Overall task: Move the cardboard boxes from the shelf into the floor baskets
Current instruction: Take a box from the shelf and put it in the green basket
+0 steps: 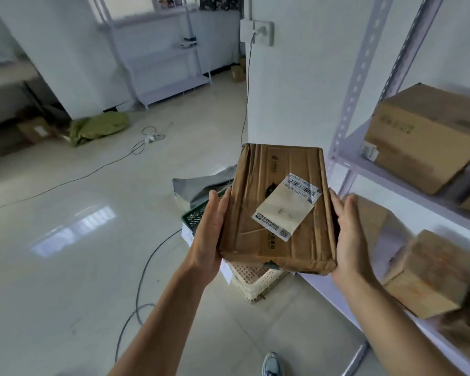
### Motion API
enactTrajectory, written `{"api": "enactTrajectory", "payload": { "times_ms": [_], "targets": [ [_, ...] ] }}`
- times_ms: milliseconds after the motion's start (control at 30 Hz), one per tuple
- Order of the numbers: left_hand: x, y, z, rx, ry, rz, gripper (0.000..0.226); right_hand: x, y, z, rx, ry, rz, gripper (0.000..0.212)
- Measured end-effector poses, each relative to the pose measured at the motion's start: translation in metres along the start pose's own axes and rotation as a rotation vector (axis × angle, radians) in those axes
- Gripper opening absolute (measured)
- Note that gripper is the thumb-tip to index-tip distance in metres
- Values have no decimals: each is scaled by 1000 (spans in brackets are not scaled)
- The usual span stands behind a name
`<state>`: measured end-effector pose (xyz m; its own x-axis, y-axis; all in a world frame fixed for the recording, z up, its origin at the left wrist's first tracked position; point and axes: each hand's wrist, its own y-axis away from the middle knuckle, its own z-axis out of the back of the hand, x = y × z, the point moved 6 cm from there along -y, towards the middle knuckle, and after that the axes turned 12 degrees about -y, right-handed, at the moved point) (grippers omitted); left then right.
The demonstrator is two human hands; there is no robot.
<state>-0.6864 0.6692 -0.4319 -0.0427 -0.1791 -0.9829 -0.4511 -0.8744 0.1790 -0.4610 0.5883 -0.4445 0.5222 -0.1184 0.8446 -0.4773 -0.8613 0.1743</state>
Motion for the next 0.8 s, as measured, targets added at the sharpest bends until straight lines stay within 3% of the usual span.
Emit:
{"api": "enactTrajectory", "payload": {
  "times_ms": [467,800],
  "targets": [
    [30,-133,162,-55,6,128,72,-111,-127,-126,6,50,-128,84],
    [67,-256,321,134,-102,285,64,-233,-196,-224,-179,78,-231,70]
  ]
}}
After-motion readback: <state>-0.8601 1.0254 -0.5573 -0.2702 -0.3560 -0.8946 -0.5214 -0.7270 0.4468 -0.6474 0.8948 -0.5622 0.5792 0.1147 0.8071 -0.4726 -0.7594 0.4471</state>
